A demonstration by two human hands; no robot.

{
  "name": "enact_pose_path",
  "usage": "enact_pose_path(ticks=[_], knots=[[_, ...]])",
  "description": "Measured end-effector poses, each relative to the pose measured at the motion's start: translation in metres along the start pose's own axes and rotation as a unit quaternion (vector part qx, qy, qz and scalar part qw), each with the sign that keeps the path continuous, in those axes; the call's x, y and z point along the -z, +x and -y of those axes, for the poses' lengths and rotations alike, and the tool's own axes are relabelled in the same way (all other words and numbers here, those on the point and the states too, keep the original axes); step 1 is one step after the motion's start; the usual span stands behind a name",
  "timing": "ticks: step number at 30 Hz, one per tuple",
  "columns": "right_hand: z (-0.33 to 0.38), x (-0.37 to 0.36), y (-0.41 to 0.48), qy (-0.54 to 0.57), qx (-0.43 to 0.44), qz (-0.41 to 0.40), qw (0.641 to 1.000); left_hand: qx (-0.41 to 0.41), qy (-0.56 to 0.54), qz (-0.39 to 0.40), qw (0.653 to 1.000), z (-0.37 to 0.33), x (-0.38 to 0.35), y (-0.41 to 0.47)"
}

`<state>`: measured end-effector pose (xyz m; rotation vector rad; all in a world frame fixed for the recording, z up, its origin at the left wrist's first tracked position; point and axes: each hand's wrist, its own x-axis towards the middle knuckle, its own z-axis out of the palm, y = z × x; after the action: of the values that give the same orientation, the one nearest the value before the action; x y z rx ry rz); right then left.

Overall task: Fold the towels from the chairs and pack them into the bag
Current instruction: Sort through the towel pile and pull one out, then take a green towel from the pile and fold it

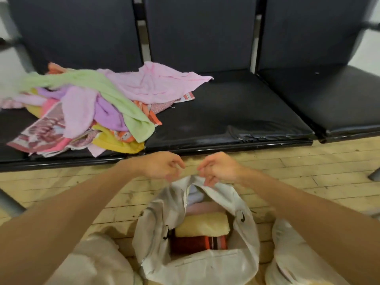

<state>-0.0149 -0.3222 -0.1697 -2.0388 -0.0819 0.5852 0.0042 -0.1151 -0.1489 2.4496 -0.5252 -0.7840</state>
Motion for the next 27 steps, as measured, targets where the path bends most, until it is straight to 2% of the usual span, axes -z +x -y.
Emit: enact_pose_path(ticks=[4, 7, 10, 13, 17, 20, 23, 25, 27], knots=[[0.058, 0.015, 0.005, -0.020, 0.079, -0.044, 0.996, -0.028, -0.005, -0.140, 0.990, -0.010, 0.042, -0.039], [0.091, 0.011, 0.022, -0.027, 0.114, -0.062, 0.991, -0.014, -0.007, -0.239, 0.971, 0.002, 0.067, -0.065], [0.115, -0.005, 0.048, -0.036, 0.136, -0.074, 0.987, 0.032, 0.028, -0.378, 0.925, 0.036, 0.076, -0.083], [0.133, -0.031, 0.078, -0.058, 0.160, -0.103, 0.980, 0.079, 0.084, -0.444, 0.889, 0.069, 0.080, -0.090], [0.152, -0.065, 0.120, -0.082, 0.172, -0.097, 0.977, 0.099, 0.023, -0.482, 0.870, 0.085, 0.084, -0.092], [0.156, -0.081, 0.140, -0.084, 0.170, -0.106, 0.976, 0.104, -0.105, -0.498, 0.854, 0.080, 0.087, -0.095], [0.159, -0.077, 0.137, -0.024, 0.193, -0.147, 0.970, 0.090, -0.259, -0.497, 0.823, 0.061, 0.092, -0.094], [0.164, -0.066, 0.126, -0.009, 0.226, -0.168, 0.959, 0.071, -0.306, -0.496, 0.809, 0.049, 0.093, -0.092], [0.169, -0.048, 0.112, -0.003, 0.254, -0.178, 0.951, 0.058, -0.318, -0.489, 0.810, 0.036, 0.092, -0.089]])
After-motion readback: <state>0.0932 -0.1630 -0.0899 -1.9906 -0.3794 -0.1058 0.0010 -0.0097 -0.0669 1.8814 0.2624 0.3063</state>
